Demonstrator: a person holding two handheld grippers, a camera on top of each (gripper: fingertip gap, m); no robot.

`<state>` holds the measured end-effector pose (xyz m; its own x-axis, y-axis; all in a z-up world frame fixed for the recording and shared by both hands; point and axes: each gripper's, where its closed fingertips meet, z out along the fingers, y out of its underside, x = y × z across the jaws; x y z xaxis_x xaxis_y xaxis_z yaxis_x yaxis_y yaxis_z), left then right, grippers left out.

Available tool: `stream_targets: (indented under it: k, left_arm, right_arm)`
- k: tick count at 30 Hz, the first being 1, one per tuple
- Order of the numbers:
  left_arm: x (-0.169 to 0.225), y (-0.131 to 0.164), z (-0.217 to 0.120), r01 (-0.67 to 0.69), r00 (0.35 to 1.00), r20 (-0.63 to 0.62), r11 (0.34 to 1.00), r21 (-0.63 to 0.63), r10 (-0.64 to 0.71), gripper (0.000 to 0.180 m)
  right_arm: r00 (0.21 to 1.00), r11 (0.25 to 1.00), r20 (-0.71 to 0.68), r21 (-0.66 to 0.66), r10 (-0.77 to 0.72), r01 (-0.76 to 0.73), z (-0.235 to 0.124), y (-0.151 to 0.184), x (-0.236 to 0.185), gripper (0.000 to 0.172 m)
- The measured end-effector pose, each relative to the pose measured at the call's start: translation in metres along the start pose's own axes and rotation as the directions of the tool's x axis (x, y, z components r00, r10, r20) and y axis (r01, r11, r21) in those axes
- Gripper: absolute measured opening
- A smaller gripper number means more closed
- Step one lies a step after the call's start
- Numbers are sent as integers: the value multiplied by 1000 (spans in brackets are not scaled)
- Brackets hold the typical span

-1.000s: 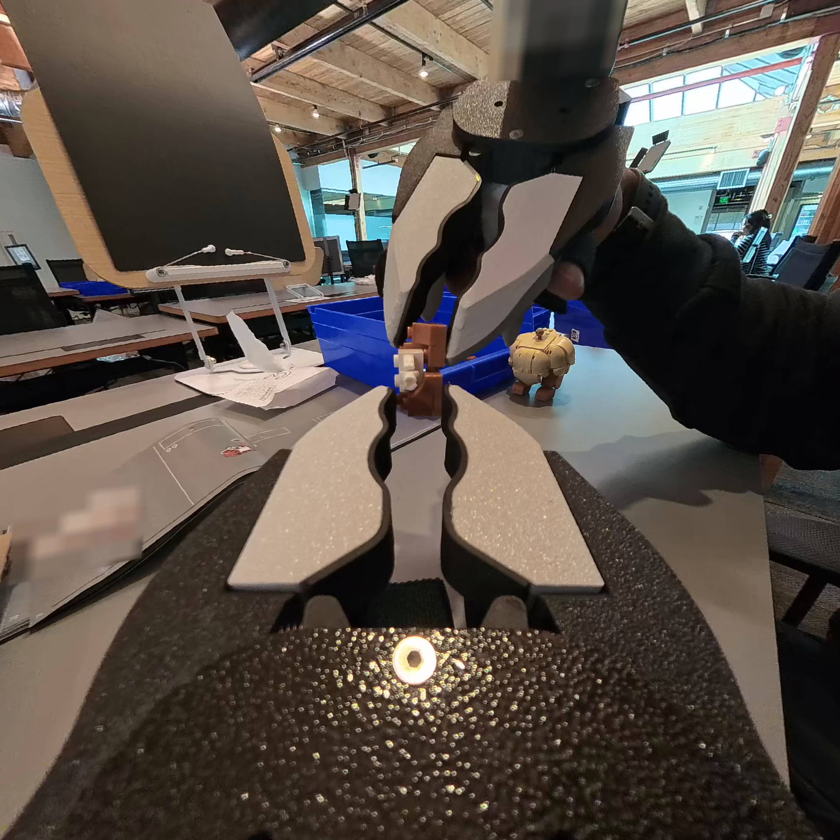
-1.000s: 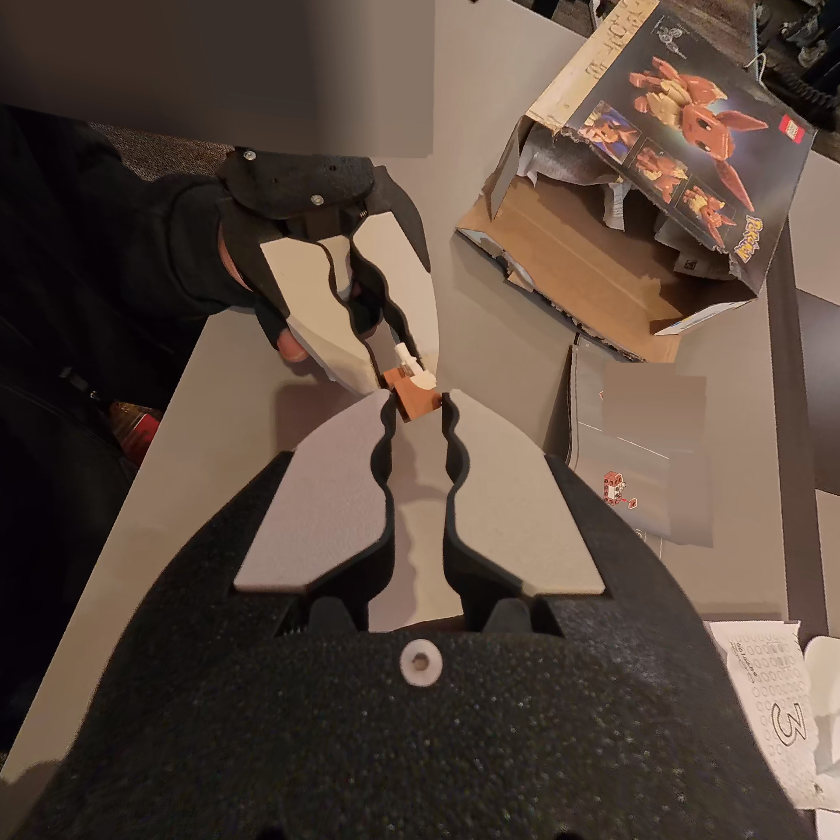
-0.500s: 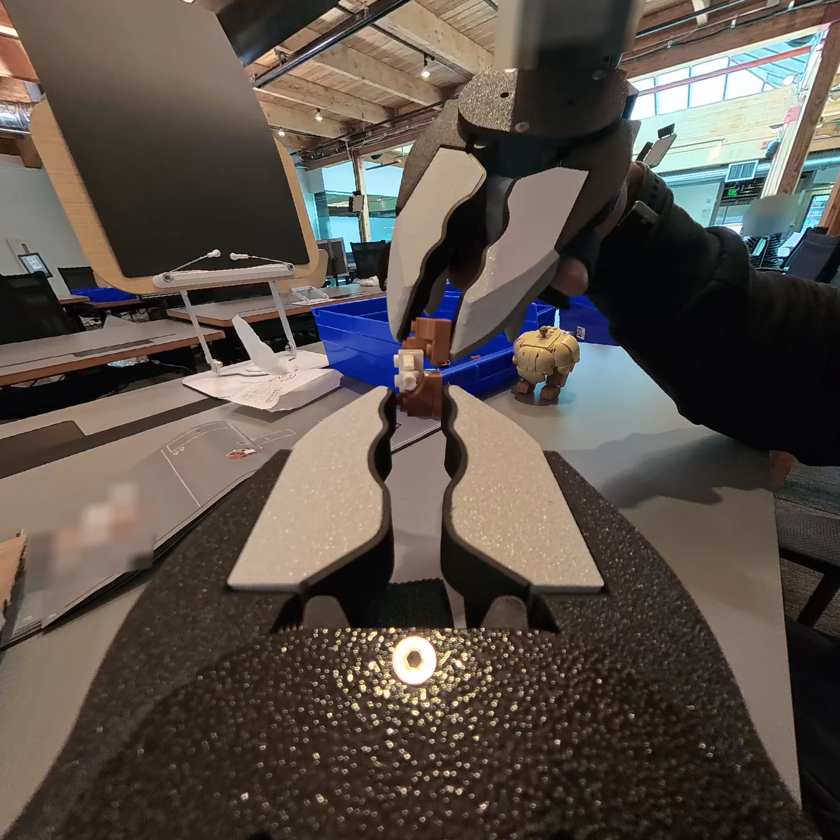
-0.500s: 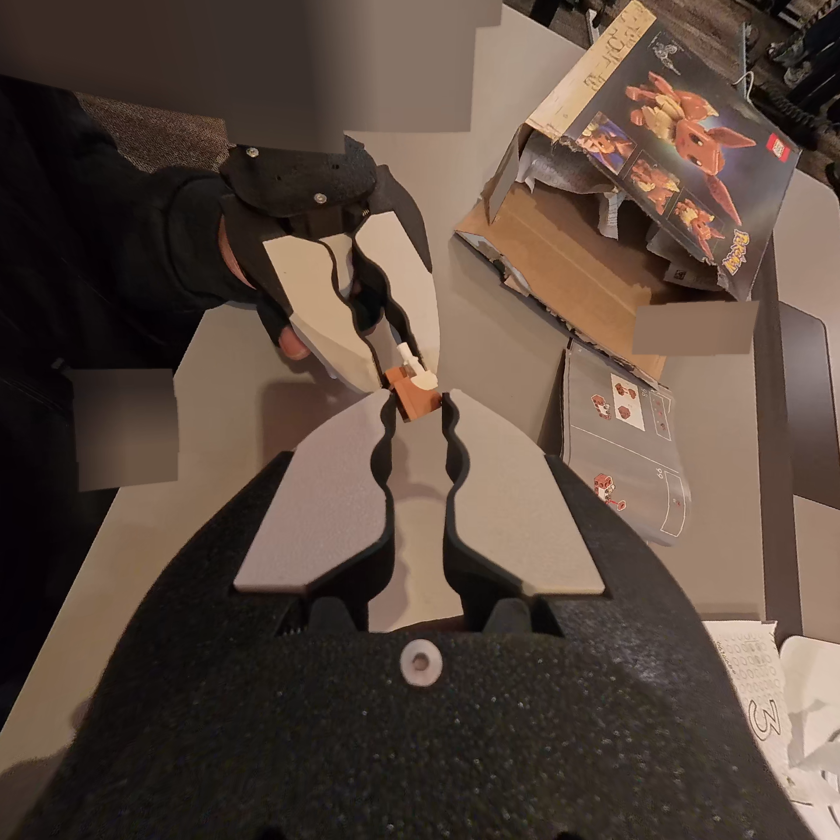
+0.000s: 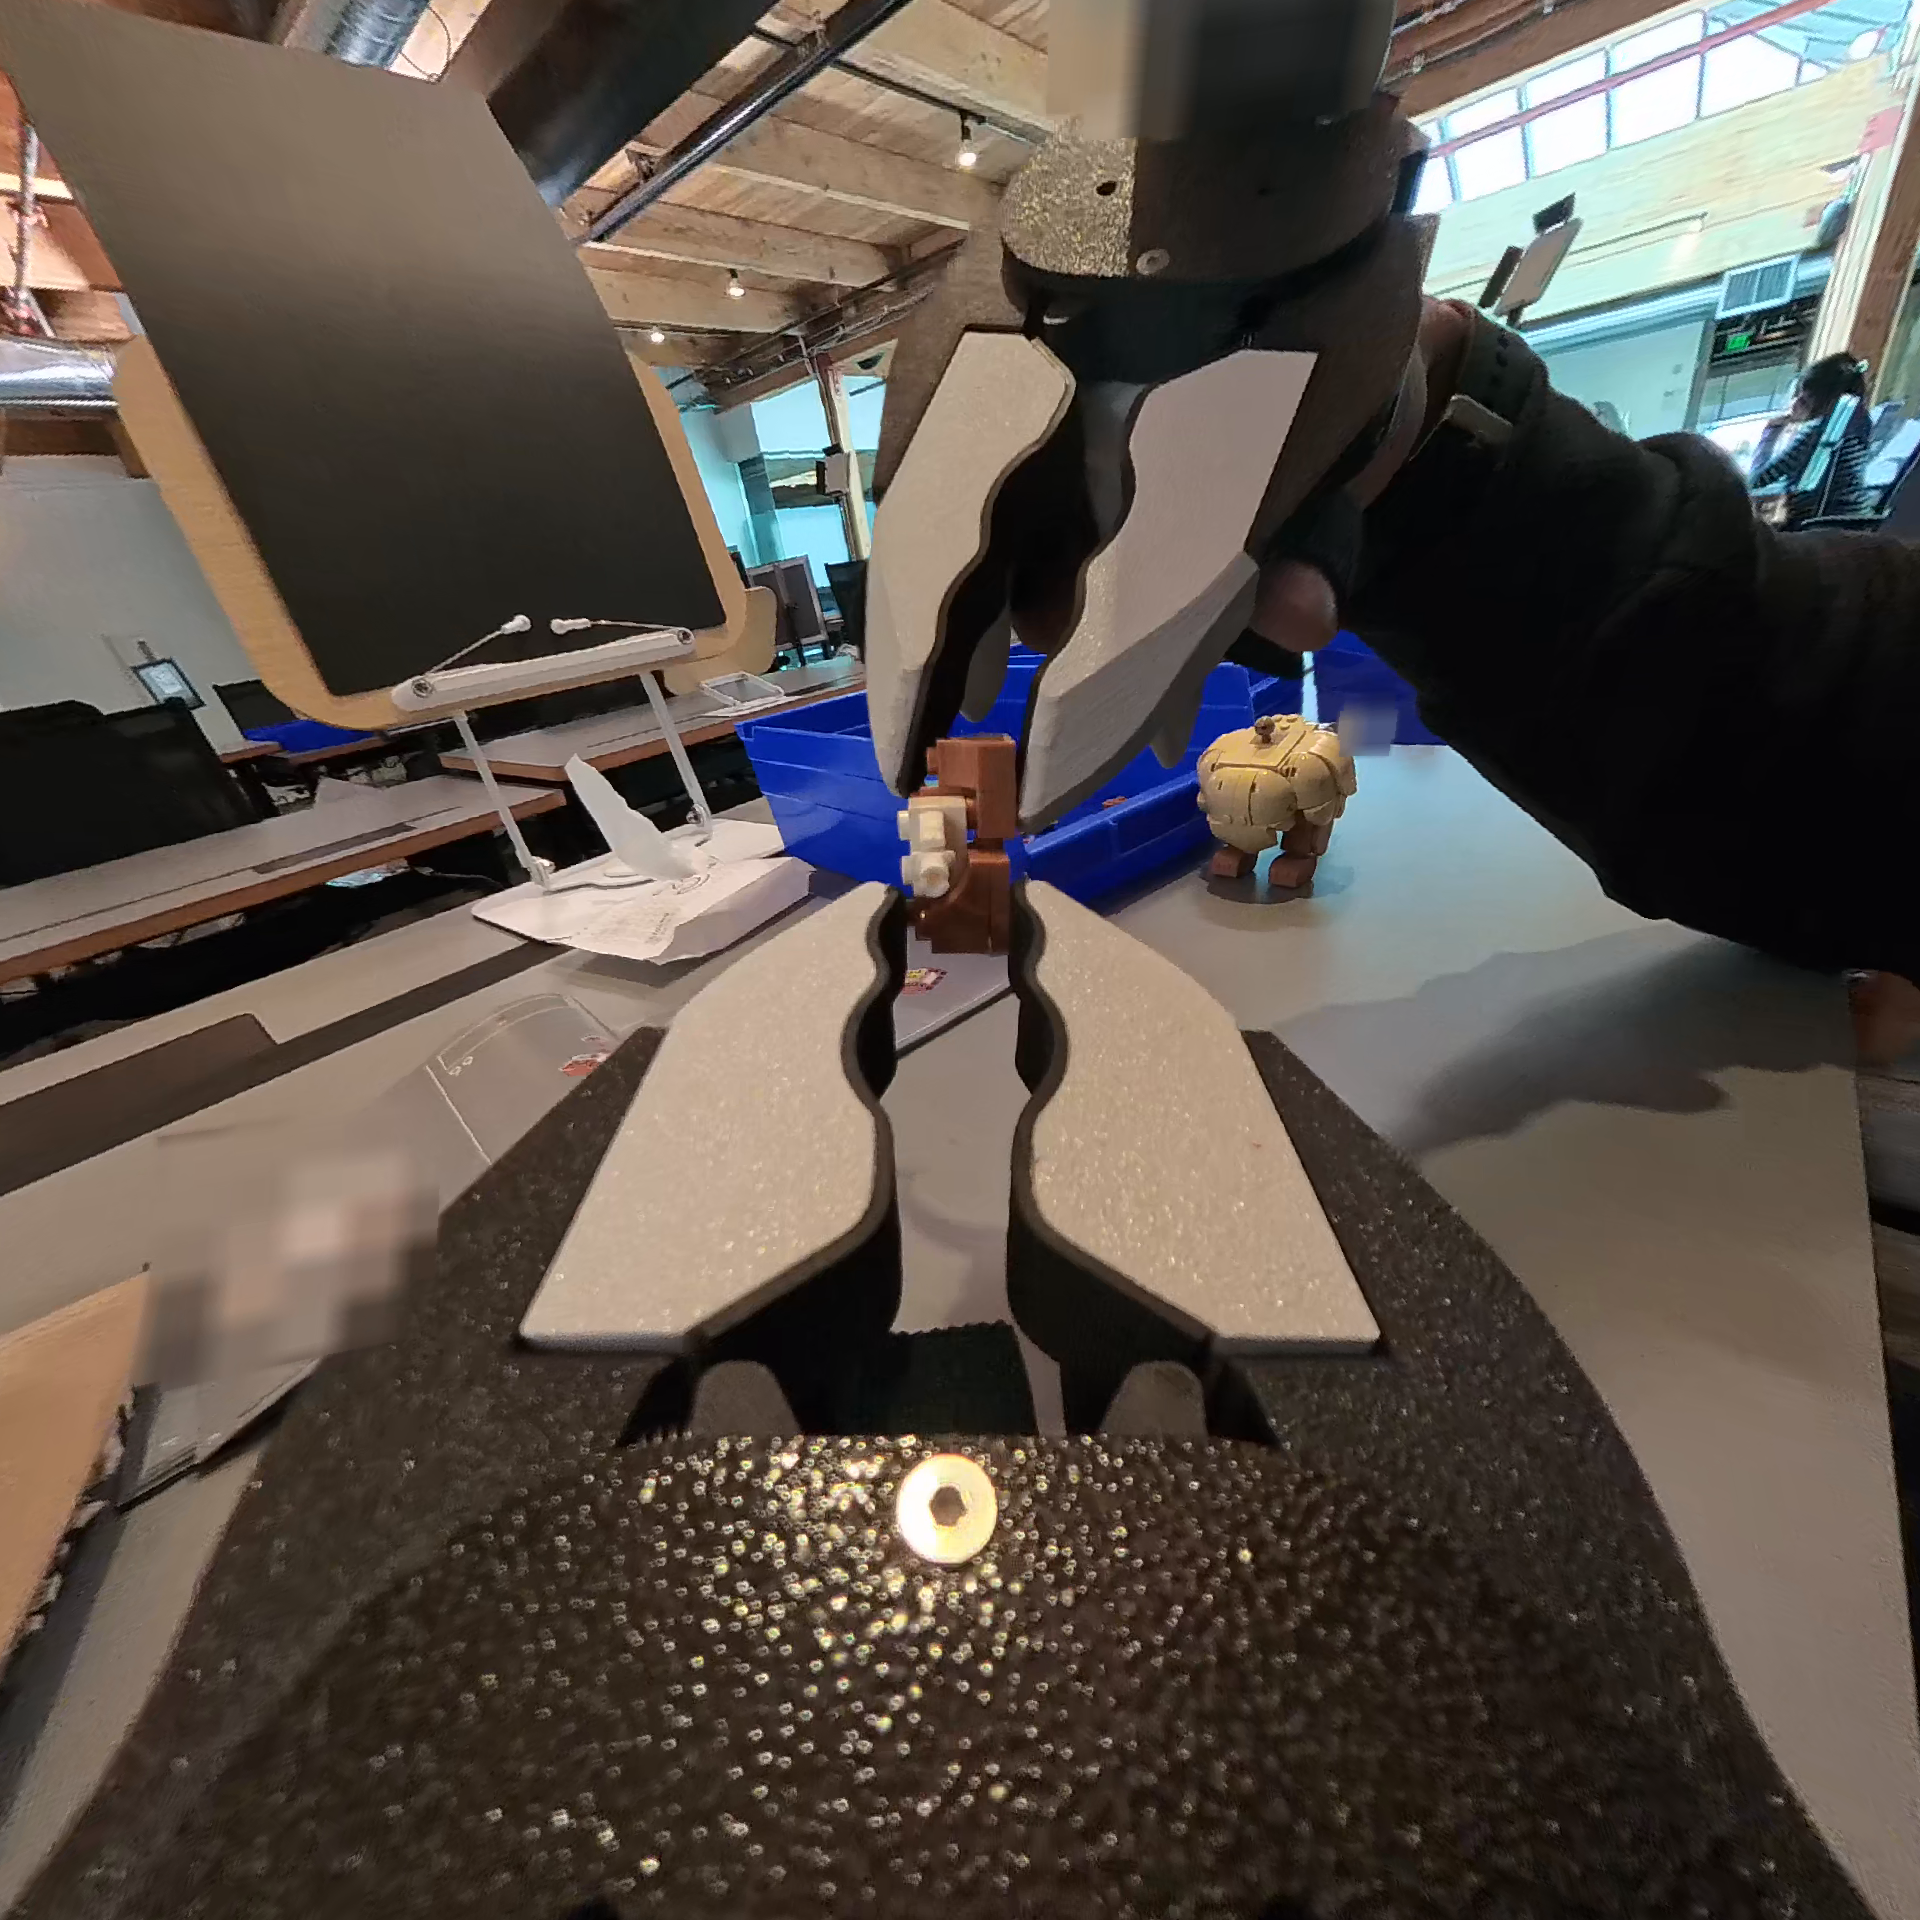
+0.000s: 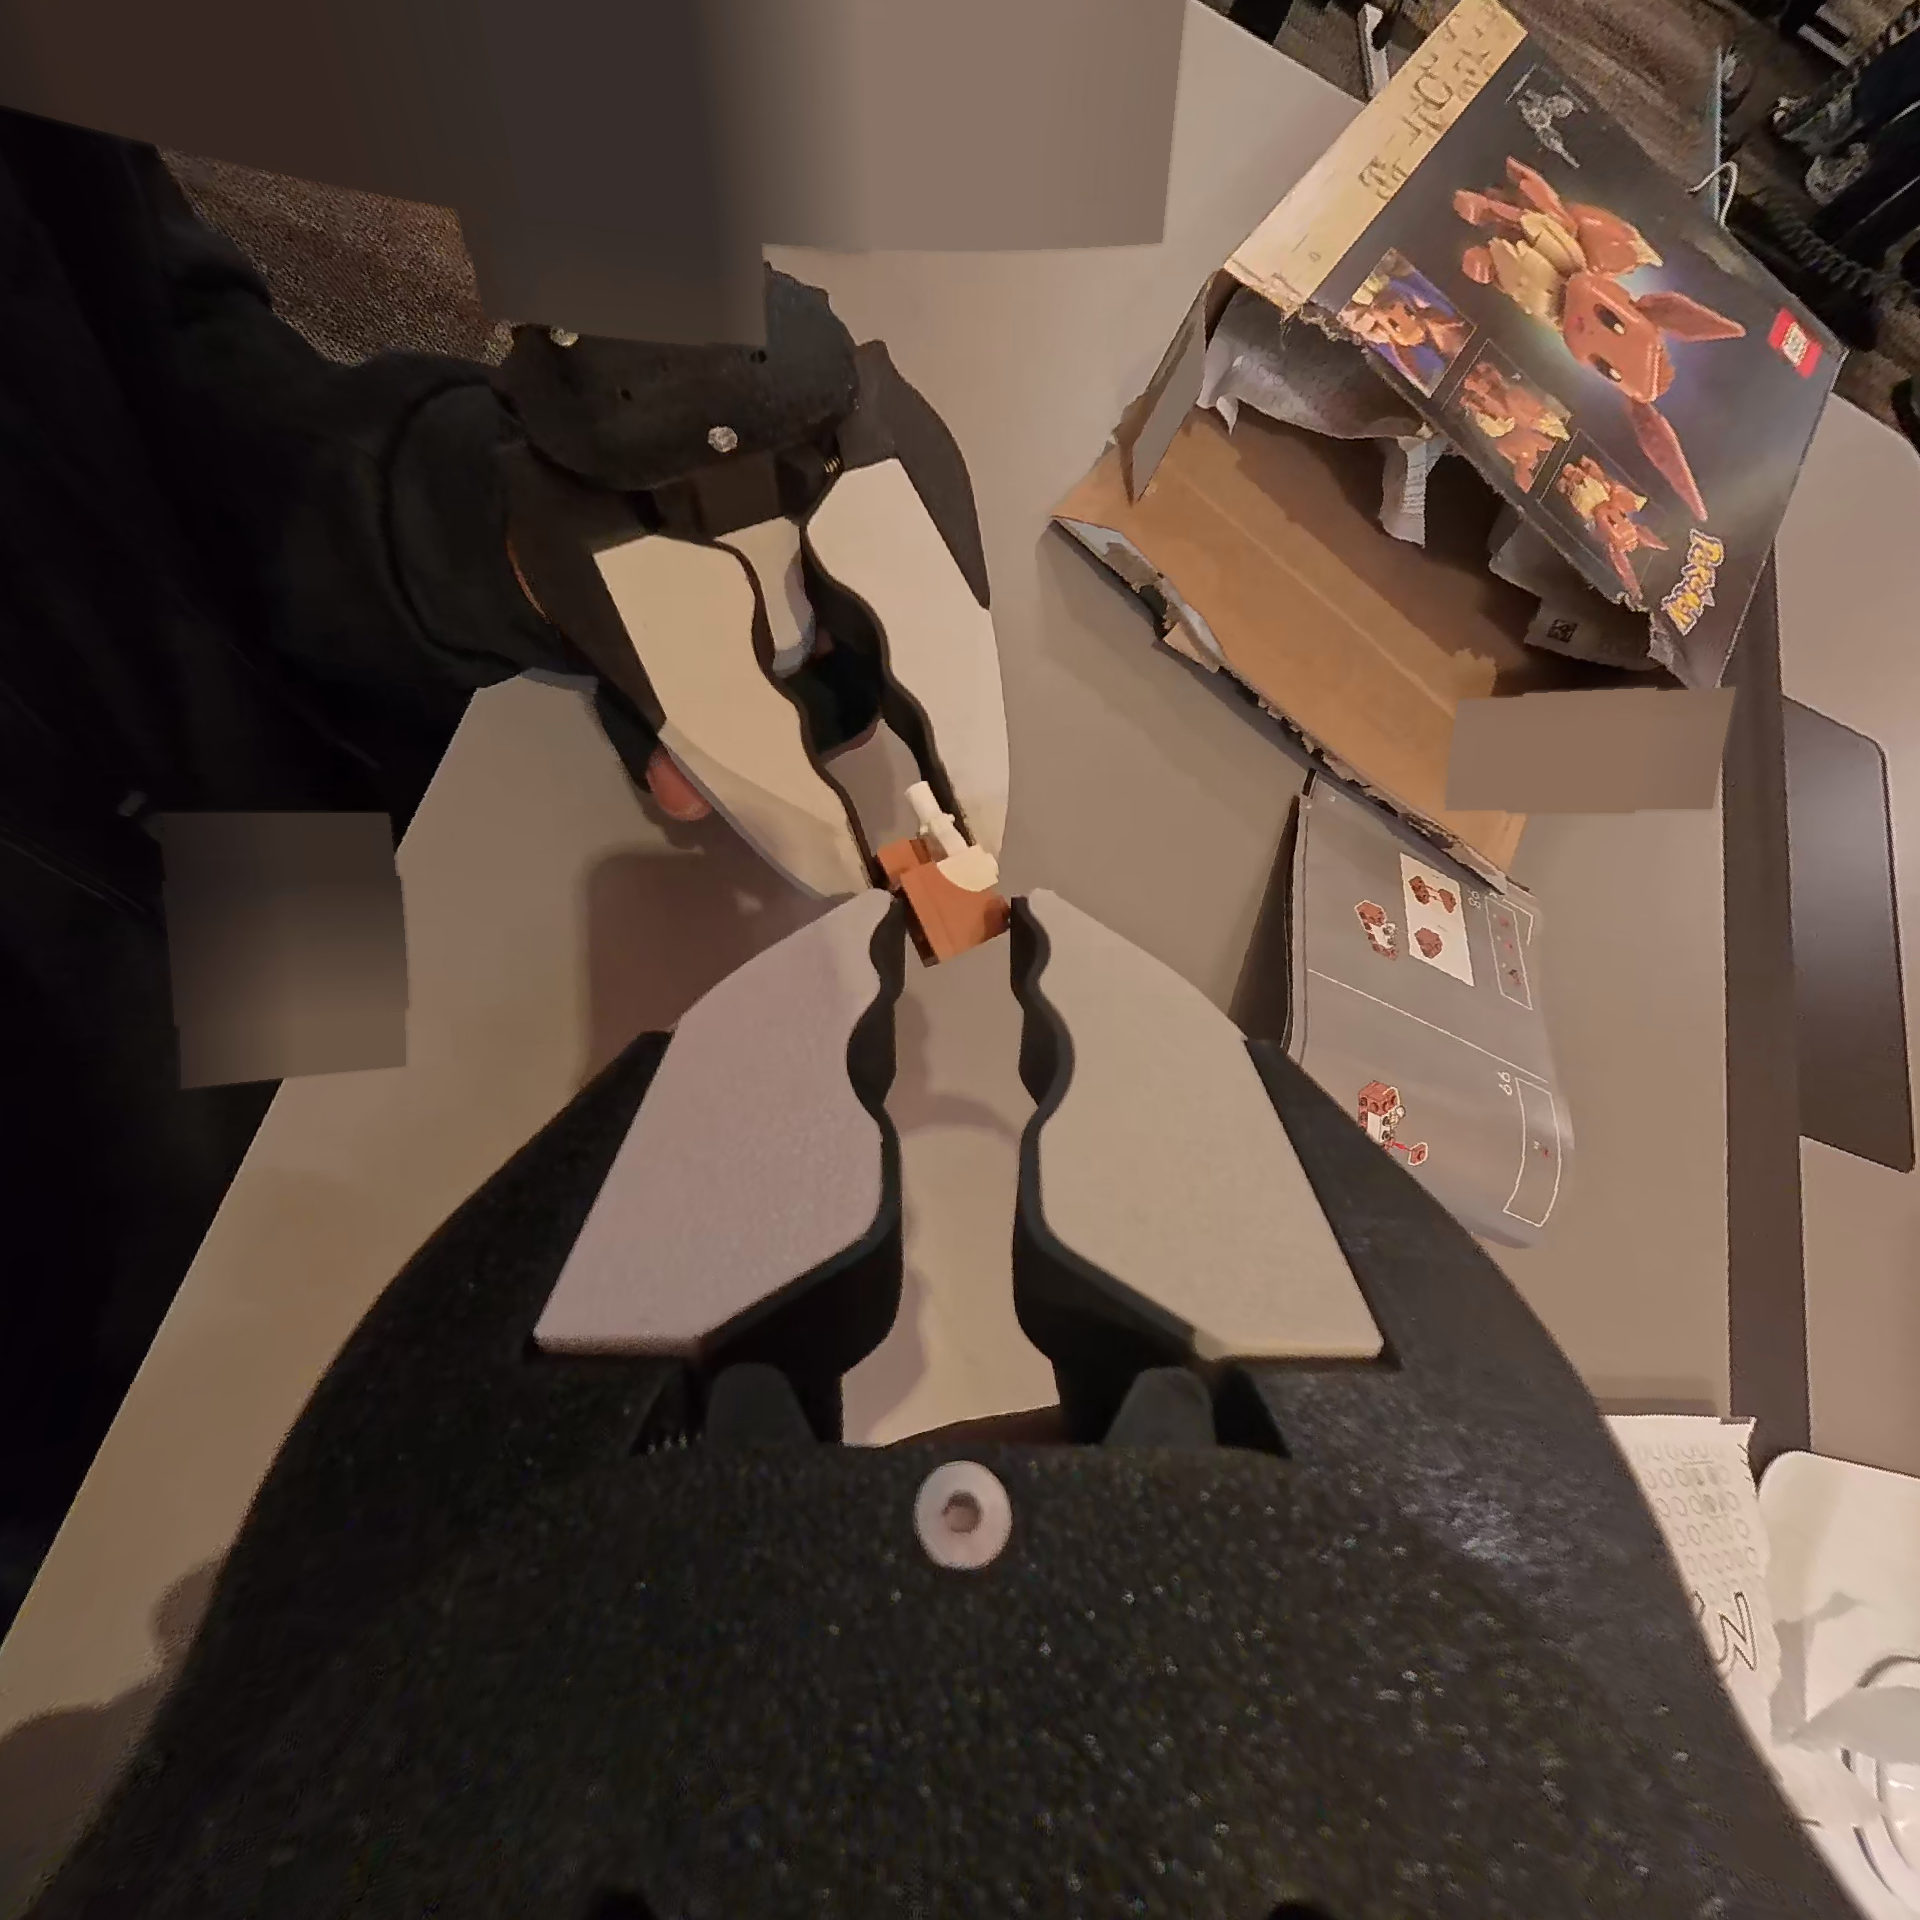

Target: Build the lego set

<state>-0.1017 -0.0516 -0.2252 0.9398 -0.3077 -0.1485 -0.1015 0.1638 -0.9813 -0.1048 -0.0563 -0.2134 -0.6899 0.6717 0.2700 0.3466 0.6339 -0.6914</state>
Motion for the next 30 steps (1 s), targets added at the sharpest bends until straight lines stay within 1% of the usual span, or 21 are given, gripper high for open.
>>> stream_targets:
  k: [6, 9, 22, 30]
  left_arm:
    - [3, 2, 2, -93, 996, 15, 995, -25, 94, 18]
    - [4, 2, 2, -119, 993, 21, 993, -29, 119, 18]
    - [0, 2, 1, -106, 993, 43, 994, -30, 108, 17]
    - [-1, 4, 1, -119, 991, 50, 992, -40, 121, 17]
  right_arm:
    - [1000, 999, 3, -24, -28, 28, -1, 3, -4, 19]
    - [999, 999, 0, -28, -39, 39, -2, 2, -4, 19]
    - [996, 996, -42, -25, -82, 81, -4, -1, -1, 19]
    - [993, 993, -60, -59, -103, 100, -2, 2, -1, 19]
